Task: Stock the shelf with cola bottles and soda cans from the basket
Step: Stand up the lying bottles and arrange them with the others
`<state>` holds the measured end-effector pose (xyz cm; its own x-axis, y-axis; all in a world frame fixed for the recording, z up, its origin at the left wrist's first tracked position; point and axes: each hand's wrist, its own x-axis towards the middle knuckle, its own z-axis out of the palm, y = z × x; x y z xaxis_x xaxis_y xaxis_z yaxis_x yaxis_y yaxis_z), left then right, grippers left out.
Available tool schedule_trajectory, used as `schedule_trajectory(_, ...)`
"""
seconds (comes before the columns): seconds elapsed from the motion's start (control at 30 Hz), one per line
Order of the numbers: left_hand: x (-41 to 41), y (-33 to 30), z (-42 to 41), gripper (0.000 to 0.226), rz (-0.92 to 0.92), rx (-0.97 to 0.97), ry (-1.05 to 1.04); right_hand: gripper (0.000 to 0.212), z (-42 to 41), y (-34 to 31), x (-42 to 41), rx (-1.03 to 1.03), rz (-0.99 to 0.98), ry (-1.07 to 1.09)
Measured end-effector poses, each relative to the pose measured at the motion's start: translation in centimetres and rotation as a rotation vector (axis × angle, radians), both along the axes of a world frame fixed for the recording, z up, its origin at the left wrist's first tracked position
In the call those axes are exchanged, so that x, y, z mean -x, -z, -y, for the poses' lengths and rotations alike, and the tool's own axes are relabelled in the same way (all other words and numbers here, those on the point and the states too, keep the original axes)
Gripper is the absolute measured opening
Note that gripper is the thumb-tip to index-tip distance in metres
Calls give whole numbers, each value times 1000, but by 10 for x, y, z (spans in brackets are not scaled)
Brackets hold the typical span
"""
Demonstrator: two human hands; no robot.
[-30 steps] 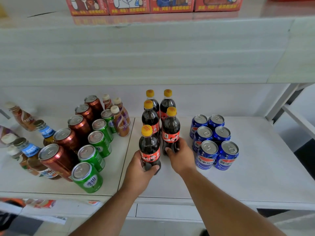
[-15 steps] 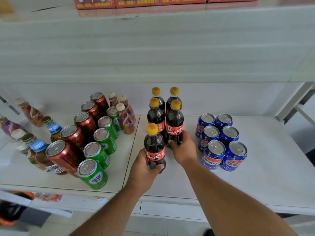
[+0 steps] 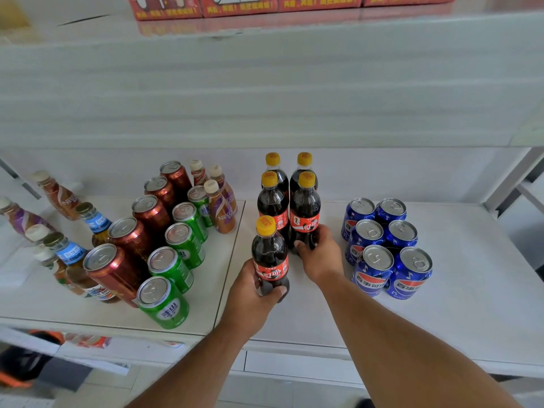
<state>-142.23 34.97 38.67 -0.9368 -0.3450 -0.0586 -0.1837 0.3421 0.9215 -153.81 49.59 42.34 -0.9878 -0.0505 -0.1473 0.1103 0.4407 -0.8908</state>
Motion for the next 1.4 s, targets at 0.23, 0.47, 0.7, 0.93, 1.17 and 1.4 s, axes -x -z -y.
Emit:
schedule_trajectory(0.23, 0, -2, -1, 59, 2, 4, 2, 46, 0, 2, 0, 10, 5, 0)
schedule_trajectory(0.47, 0, -1, 0, 64, 23, 20, 5, 46, 1, -1, 3, 5, 10, 0)
schedule_trajectory(0.7, 0, -2, 0, 66, 30, 26, 6, 53, -1, -4, 0, -11, 36, -16)
schedule_trajectory(0.93, 1, -4, -1, 62, 40, 39, 2, 53, -7, -13, -25, -35, 21, 8)
schedule_trajectory(1.17, -6, -5, 3, 52, 84, -44, 36, 50, -2, 4, -85, 6, 54, -13)
schedule_trajectory(1.4, -15, -15, 8, 30, 59, -182, -43, 42, 1, -2, -103, 37, 144, -78)
